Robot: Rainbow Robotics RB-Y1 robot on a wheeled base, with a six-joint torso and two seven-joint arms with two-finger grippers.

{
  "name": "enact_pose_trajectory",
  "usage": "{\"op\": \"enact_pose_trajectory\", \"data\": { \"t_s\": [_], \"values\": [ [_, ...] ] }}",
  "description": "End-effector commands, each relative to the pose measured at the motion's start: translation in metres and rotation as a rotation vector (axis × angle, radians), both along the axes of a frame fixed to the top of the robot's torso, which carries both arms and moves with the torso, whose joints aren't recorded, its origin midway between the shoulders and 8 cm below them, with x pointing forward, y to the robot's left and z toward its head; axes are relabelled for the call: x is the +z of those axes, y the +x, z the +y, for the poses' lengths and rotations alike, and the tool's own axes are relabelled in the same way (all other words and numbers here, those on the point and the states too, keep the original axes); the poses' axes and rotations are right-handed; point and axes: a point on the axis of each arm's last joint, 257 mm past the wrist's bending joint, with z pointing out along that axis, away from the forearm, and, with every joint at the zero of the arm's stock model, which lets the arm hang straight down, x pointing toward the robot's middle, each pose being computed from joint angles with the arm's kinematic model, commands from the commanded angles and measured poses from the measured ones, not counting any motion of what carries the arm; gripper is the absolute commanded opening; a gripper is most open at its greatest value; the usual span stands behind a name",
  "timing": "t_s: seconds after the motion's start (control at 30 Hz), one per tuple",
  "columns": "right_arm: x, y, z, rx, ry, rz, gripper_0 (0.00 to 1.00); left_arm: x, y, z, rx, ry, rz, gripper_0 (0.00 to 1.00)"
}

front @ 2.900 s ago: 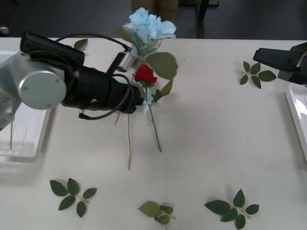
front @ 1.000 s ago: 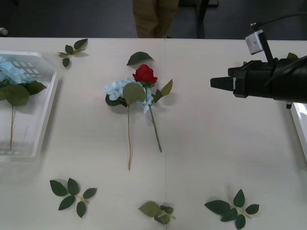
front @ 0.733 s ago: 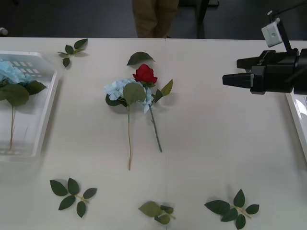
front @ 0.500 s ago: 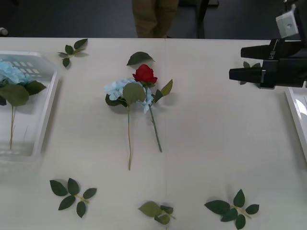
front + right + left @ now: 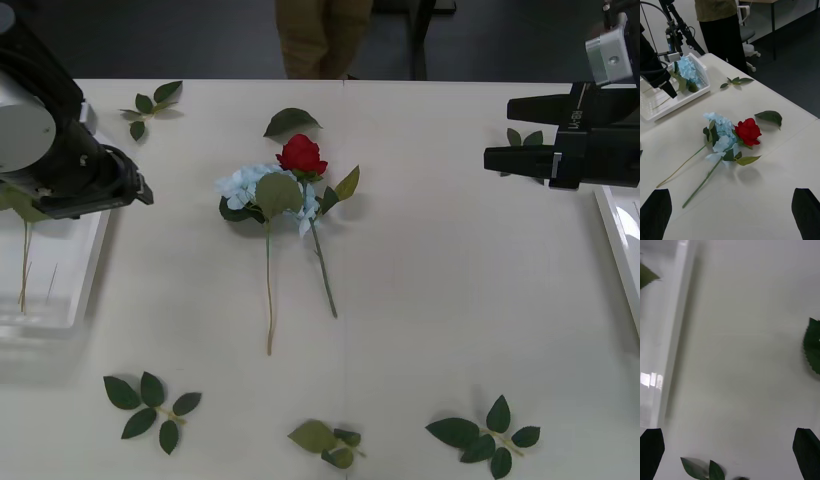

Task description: Place the red flowers into the right box and the blue flowers into the left box. If a person shows an open palm, hand one flower to the person first, then continue sorting.

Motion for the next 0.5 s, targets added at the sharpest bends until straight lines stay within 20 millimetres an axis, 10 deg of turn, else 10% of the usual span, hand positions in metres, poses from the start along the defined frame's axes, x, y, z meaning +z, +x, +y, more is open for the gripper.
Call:
{"op": "enact_pose_trajectory", "data": {
  "t_s": [0.03,0.5],
  "values": [
    [0.002,-0.006,0.006,0.017,0.020,0.001,0.93,0.009,0.006,-0.060,-0.436,0.086,-0.039,1.00],
    [-0.003,-0.012,0.007,0.037,0.013,0.020,0.93,-0.030,-0.007,-0.208,-0.692,0.055,-0.027,1.00]
  ]
}}
